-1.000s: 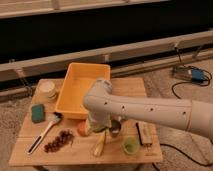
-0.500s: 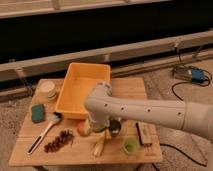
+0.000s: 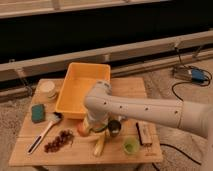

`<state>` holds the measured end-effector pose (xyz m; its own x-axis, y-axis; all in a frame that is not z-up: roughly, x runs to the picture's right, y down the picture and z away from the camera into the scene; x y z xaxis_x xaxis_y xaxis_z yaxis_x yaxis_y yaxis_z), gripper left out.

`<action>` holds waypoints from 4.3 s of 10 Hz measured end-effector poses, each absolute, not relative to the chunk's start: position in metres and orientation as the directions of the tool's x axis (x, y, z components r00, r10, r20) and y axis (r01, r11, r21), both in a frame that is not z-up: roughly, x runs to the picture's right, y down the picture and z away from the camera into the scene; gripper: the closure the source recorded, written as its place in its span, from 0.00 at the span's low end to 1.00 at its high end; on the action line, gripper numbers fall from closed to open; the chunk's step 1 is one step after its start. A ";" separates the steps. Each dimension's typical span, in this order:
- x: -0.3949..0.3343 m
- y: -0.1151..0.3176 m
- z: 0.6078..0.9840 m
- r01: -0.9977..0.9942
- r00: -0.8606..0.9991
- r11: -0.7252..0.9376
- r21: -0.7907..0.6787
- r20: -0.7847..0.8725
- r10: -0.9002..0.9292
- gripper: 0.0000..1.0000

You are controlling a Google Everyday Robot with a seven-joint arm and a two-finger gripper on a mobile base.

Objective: Place pepper in paper cup

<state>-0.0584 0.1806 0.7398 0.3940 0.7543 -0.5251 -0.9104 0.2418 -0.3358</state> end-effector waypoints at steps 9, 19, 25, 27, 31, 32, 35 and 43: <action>-0.028 0.171 0.792 -0.956 0.279 0.165 -0.244 -0.574 0.770 0.30; -0.003 0.180 0.817 -0.980 0.193 0.132 -0.147 -0.580 0.791 0.30; -0.002 0.181 0.814 -0.980 0.194 0.134 -0.145 -0.585 0.788 0.30; -0.002 0.181 0.815 -0.980 0.194 0.134 -0.145 -0.585 0.788 0.30; -0.002 0.181 0.815 -0.980 0.194 0.134 -0.145 -0.584 0.788 0.30; -0.002 0.181 0.815 -0.980 0.194 0.134 -0.146 -0.584 0.788 0.30; -0.002 0.181 0.815 -0.980 0.194 0.133 -0.146 -0.584 0.788 0.30; -0.002 0.179 0.814 -0.980 0.193 0.130 -0.149 -0.588 0.785 0.30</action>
